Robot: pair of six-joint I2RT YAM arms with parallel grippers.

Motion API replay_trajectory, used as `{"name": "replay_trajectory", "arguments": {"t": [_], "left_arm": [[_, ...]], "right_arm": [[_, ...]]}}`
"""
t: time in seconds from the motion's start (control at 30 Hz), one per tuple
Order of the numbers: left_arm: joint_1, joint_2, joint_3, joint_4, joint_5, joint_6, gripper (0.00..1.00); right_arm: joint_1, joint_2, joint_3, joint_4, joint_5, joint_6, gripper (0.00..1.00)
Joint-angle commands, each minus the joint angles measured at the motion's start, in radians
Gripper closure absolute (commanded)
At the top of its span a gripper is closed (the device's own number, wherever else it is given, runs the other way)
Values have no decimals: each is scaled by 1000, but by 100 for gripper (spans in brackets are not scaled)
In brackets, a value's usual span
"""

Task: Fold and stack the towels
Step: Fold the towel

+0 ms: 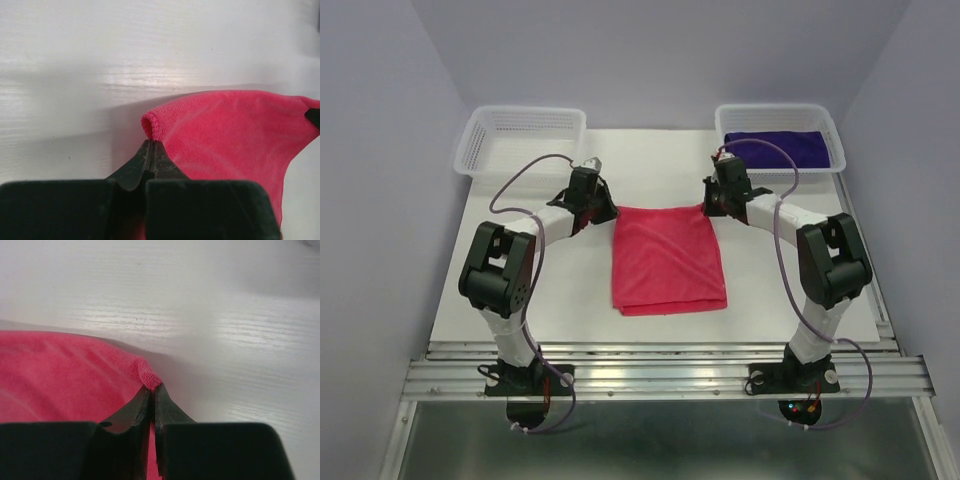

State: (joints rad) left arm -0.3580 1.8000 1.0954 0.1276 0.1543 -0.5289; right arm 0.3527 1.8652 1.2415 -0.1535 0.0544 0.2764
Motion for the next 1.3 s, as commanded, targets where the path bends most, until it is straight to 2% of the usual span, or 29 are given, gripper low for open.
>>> {"name": "replay_trajectory", "arguments": {"t": [0.0, 0.4, 0.67, 0.93, 1.27], "left_arm": [[-1, -88, -80, 64, 37, -16, 100], [-52, -343, -327, 142, 33, -100, 100], [-82, -595, -523, 144, -2, -186, 100], [-153, -770, -690, 144, 5, -241, 100], [-203, -1051, -818, 50, -10, -316, 100]], "right_arm": [[-8, -86, -50, 66, -50, -20, 97], [-8, -277, -253, 127, -183, 60, 97], [-8, -475, -439, 114, -217, 107, 96], [-8, -667, -583, 100, -272, 158, 94], [-8, -883, -711, 23, -338, 201, 93]]}}
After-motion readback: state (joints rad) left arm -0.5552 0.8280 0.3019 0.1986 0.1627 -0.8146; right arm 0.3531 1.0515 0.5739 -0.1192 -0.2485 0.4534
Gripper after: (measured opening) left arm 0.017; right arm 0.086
